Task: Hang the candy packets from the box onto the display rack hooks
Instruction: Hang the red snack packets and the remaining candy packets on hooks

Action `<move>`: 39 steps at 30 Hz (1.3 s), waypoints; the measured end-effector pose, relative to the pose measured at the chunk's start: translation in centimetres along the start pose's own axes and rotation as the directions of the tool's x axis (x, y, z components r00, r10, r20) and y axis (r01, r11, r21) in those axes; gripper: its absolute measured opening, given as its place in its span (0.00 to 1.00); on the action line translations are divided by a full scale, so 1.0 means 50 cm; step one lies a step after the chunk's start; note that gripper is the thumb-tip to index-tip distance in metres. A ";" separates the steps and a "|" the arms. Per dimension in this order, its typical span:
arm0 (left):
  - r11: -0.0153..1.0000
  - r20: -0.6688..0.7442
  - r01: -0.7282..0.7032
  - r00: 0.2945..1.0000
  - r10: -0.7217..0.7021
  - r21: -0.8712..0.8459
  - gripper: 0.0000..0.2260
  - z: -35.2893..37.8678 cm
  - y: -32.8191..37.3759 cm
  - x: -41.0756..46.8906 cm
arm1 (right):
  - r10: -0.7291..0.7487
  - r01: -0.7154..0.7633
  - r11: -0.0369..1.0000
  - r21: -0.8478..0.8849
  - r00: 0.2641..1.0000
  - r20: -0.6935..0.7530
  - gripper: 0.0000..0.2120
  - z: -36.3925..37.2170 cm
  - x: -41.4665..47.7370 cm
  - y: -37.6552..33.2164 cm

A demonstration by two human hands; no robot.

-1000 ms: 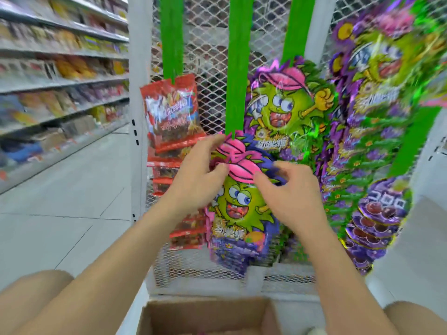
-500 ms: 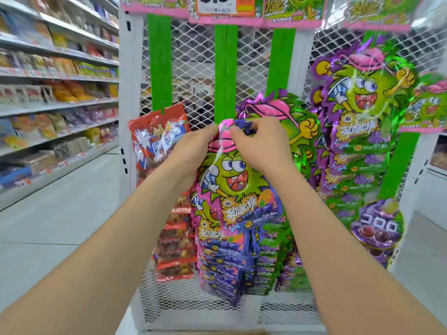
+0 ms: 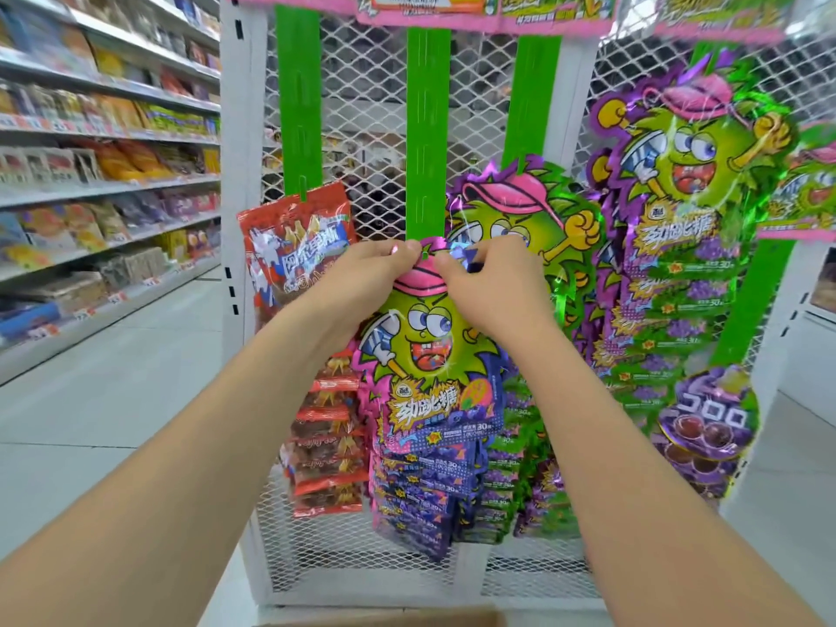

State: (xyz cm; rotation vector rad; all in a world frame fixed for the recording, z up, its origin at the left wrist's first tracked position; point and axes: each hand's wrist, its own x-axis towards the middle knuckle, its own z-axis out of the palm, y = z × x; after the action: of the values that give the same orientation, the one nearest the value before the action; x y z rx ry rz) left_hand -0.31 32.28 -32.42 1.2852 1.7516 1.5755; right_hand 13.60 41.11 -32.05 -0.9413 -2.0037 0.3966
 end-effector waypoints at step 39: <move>0.147 -0.088 0.560 0.371 -0.924 0.815 0.48 0.192 -1.081 -0.585 | 0.479 -0.266 0.856 -0.444 0.085 0.874 0.10 0.506 -0.794 0.590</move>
State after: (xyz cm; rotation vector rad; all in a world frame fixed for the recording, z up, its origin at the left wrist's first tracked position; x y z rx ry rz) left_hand 3.05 17.09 -92.64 0.5825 2.2092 -0.1633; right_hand 20.42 32.92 -86.57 -1.5876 -2.9484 1.4987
